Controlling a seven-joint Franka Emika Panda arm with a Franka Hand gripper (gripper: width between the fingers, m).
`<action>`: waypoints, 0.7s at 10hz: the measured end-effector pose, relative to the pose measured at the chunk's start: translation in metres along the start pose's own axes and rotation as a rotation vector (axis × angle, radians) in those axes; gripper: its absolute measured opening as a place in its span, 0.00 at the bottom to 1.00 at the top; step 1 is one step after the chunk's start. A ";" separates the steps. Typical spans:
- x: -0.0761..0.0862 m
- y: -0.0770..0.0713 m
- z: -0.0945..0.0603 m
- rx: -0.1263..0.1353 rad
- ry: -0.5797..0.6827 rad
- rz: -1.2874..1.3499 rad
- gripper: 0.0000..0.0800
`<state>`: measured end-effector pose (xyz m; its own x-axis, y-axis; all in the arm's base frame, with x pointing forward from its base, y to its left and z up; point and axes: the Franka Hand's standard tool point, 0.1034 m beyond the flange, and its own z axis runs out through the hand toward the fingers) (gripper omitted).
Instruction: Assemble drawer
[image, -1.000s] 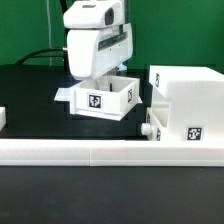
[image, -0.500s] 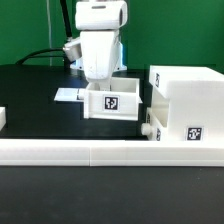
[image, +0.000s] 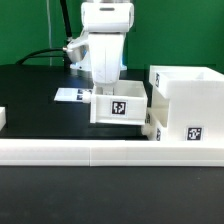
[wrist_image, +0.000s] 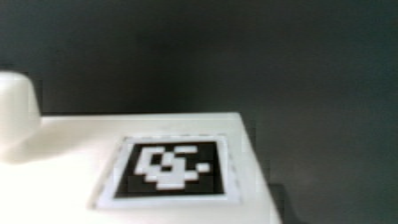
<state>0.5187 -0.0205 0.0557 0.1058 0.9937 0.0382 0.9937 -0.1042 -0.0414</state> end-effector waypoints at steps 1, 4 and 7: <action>0.000 0.000 0.000 0.000 0.000 -0.001 0.06; 0.010 0.011 -0.003 -0.019 0.000 -0.005 0.06; 0.013 0.013 -0.003 -0.038 0.003 -0.006 0.06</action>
Offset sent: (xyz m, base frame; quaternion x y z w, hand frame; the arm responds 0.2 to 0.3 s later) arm 0.0235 0.0036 0.0058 -0.0196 -0.0456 0.0012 0.9988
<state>0.5330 -0.0095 0.0590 0.0996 0.9942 0.0413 0.9950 -0.0995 -0.0033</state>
